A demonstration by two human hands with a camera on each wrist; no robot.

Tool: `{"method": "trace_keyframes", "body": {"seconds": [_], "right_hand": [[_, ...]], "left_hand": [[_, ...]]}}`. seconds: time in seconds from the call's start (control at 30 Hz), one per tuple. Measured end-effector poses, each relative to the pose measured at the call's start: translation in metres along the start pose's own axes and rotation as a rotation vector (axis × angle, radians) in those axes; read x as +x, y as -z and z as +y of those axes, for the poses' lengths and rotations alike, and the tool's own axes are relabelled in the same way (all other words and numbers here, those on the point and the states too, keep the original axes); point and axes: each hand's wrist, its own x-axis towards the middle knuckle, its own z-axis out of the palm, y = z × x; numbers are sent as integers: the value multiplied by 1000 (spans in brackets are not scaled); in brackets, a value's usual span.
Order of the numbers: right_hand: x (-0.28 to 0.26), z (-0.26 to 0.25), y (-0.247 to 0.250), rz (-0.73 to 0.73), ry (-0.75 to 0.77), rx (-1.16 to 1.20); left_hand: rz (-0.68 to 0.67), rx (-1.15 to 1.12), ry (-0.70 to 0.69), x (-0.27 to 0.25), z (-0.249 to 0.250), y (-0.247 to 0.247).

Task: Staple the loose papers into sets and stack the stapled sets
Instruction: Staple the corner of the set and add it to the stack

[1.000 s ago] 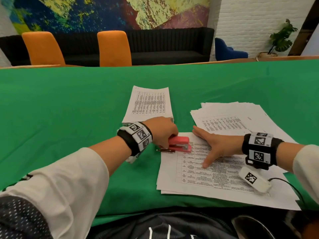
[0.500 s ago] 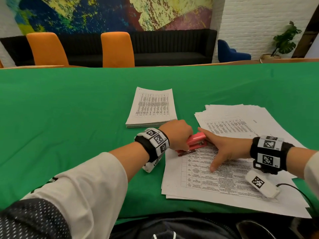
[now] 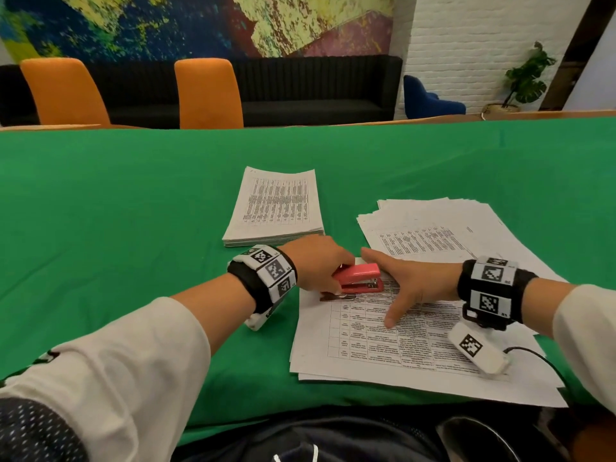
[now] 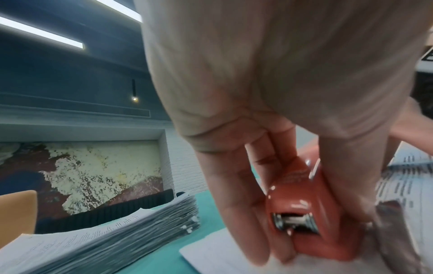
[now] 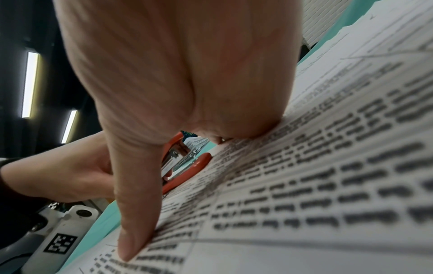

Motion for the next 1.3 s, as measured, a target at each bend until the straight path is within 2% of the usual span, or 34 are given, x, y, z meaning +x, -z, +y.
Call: {"method": "trace_keyframes", "body": {"seconds": [0.17,0.3,0.5,0.63,0.77,1.07,1.13,1.23,1.3], "right_hand": [[0,0,0,-17,36,28],[-1,-3,0,-12,-16,8],[-1,-1,1,-13,9,14],[1,0,0,-8,-25,-15],[0,-2,0,-3,-46,-35],[-1,-8,-4,19,-61,-82],[3,-18,-10,132,-41,-98],[11,-45,-22,397,74,-72],[17,-63,-29,421,157,166]], "left_hand": [[-41,-4,101,3,0,1],[-47,-7,59,-1,-2,2],[-48,-24,135,-5,-3,1],[-108,-22,106,-11,-8,5],[-139,-53,173,-23,-19,6],[-19,-478,434,-54,-43,9],[32,-639,482,-64,-47,11],[141,-892,527,-74,-48,13],[198,-1008,532,-77,-44,14]]}}
